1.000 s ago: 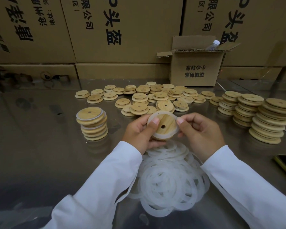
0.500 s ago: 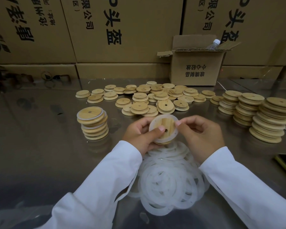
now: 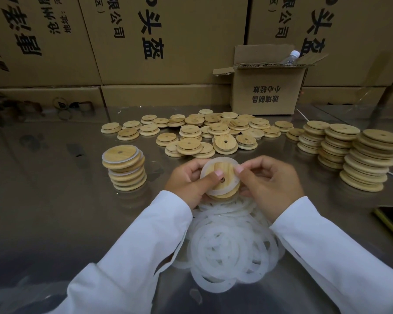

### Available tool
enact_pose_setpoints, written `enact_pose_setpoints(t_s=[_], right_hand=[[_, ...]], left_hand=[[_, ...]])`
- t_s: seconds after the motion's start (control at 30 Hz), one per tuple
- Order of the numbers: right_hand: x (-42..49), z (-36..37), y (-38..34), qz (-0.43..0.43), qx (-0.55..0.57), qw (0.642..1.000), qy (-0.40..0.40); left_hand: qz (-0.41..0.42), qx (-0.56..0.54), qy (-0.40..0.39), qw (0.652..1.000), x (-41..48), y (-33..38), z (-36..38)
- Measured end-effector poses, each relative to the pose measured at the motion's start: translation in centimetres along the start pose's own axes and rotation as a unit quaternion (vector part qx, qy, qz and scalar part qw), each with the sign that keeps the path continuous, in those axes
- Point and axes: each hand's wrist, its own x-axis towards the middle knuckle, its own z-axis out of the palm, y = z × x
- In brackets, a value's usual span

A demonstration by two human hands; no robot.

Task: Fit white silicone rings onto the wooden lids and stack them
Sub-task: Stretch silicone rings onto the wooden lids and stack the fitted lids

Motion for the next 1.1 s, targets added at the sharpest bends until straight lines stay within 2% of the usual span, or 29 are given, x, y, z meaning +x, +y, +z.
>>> enact_pose_setpoints(t_s=[0.17,0.4,0.8,1.1], right_hand=[[-0.2,-0.1,-0.3,-0.020,-0.022,0.999,-0.036],[0.0,-0.5,-0.8,-0.051,-0.002,0.998,-0.040],[0.2,-0.9,-1.4,-0.093,-0.117,0.988,-0.047],[-0.1,-0.7,-1.5,-0.107,-0.138,0.984,-0.031]], left_hand=[[0.025,0.057,0.007,0.998,0.0,0.1,-0.2],[0.041,0.008,0.002,0.999,0.0,0.3,-0.3],[0.019,-0.093,0.022,0.995,0.2,0.3,-0.1],[0.009,-0.151,0.043,0.987,0.4,0.7,0.2]])
